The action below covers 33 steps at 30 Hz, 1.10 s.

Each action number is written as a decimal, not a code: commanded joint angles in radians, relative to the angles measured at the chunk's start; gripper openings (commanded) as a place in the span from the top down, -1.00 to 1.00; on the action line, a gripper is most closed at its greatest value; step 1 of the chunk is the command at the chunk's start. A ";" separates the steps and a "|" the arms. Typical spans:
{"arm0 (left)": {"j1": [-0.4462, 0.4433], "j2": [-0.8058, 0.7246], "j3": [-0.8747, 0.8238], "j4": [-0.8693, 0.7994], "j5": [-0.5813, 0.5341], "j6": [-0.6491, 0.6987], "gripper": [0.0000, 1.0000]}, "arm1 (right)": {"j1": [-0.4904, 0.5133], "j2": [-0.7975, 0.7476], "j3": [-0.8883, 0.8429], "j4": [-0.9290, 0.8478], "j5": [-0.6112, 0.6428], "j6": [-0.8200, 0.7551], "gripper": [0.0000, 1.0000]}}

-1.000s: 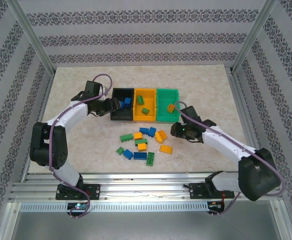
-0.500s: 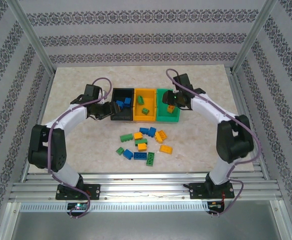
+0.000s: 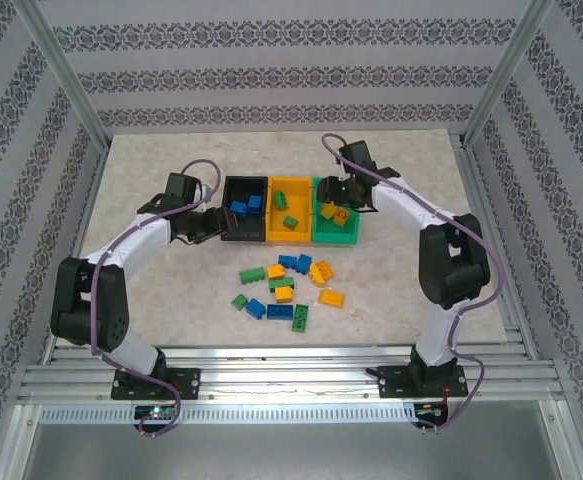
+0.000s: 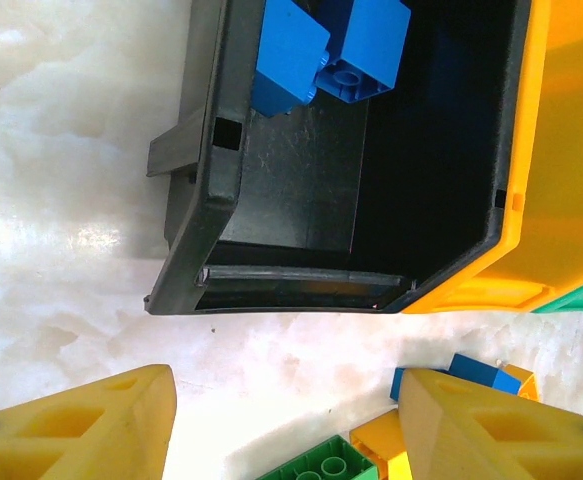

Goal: Sort the legos into containers by color
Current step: Place the lego in the container, then pick up the legos from the center of the table.

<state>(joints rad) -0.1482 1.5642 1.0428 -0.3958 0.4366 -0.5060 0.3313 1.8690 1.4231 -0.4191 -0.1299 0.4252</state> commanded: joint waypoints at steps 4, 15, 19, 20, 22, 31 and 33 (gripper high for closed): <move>0.009 -0.012 0.001 0.005 -0.007 0.000 -0.22 | 0.058 -0.179 -0.147 -0.028 -0.023 -0.059 -0.16; 0.012 0.021 0.015 0.007 0.005 0.007 -0.21 | 0.212 -0.385 -0.506 -0.029 -0.001 -0.062 -0.17; 0.012 0.039 0.033 -0.008 0.018 0.020 -0.21 | 0.279 -0.385 -0.540 -0.032 0.018 -0.039 -0.17; 0.012 0.040 0.038 -0.009 0.020 0.022 -0.21 | 0.301 -0.378 -0.535 -0.040 0.045 -0.032 -0.17; 0.012 0.043 0.043 -0.012 0.016 0.021 -0.20 | 0.330 -0.358 -0.523 -0.060 0.102 -0.012 -0.16; 0.012 0.014 0.042 -0.039 -0.056 0.024 -0.17 | 0.377 -0.286 -0.475 -0.063 0.124 -0.001 -0.10; 0.013 0.010 0.039 -0.039 -0.055 0.024 -0.17 | 0.383 -0.274 -0.465 -0.058 0.124 -0.001 -0.10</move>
<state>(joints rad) -0.1482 1.6035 1.0718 -0.4076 0.4057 -0.5018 0.6979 1.5787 0.9234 -0.4667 -0.0380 0.4133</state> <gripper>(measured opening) 0.586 0.552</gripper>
